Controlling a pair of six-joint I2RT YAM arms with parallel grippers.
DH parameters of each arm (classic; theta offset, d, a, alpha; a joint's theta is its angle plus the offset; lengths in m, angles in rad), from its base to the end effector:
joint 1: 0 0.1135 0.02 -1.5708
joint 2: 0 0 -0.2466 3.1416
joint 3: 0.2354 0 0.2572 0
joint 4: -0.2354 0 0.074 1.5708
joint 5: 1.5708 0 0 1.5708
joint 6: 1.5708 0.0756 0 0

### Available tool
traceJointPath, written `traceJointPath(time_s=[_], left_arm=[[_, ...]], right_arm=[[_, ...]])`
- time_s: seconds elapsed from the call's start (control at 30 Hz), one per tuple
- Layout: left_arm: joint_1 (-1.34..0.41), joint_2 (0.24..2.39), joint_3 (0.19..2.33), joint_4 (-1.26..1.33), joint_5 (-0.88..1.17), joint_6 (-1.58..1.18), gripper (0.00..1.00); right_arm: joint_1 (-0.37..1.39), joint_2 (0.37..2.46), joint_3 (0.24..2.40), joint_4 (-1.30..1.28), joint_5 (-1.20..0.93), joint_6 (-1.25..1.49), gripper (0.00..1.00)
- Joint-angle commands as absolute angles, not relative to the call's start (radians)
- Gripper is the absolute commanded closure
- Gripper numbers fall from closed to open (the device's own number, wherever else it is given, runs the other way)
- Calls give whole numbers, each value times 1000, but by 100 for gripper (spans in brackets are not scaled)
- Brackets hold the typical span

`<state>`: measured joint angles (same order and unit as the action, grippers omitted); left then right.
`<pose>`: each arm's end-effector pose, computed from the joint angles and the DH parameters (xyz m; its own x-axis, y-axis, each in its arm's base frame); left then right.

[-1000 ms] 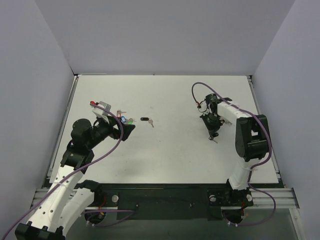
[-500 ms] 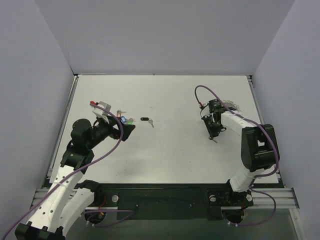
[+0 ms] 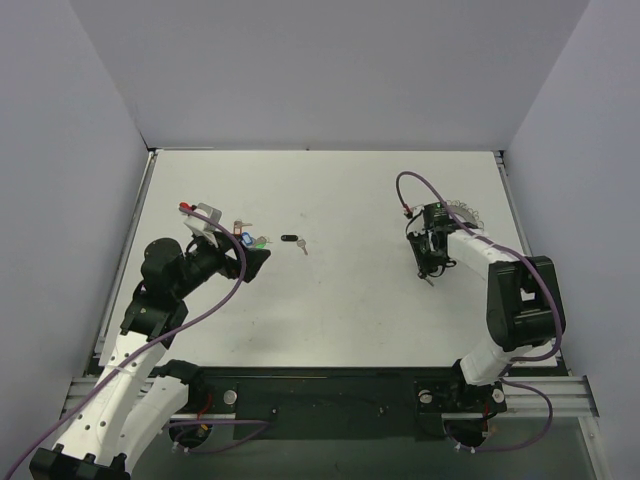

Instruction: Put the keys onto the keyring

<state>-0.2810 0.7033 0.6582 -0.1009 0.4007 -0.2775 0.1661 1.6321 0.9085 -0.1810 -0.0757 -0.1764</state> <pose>0.2095 -0.0912 0.3007 -0.3060 -0.1742 -0.9360 0.5639 0.7590 -0.3256 0.3488 0.0643 0.1216 -0.7263 -0.2992 -0.6188 -0.3437 0.9377 -0.0499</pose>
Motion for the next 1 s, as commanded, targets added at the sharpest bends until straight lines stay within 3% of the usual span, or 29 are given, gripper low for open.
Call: traceJointPath(time_s=[0.0,0.2,0.47,0.6,0.7,0.8,0.97], left_arm=[[-281,690,686,-67,408,-270,0],[-281,693,684,-69,407,-268,0],[-278,692,686,-69,400,-271,0],[-276,695,689,-67,406,-278,0],[-278,696,690,-67,408,-279,0],[-279,698,692,-71,407,-281,0],[-281,712,699,-78,406,-276,0]], right_arm=[[143,1605,930,-216,-112,-158,75],[97,1504,983,-282,-196,-169,47],[-60,1286,1037,-393,-469,-297,41],[-95,1256,1011,-360,-482,-322,18],[-127,1362,1104,-551,-555,-339,18],[-222,1420,1137,-535,-721,-270,23],[-302,1515,1158,-506,-709,-172,34]])
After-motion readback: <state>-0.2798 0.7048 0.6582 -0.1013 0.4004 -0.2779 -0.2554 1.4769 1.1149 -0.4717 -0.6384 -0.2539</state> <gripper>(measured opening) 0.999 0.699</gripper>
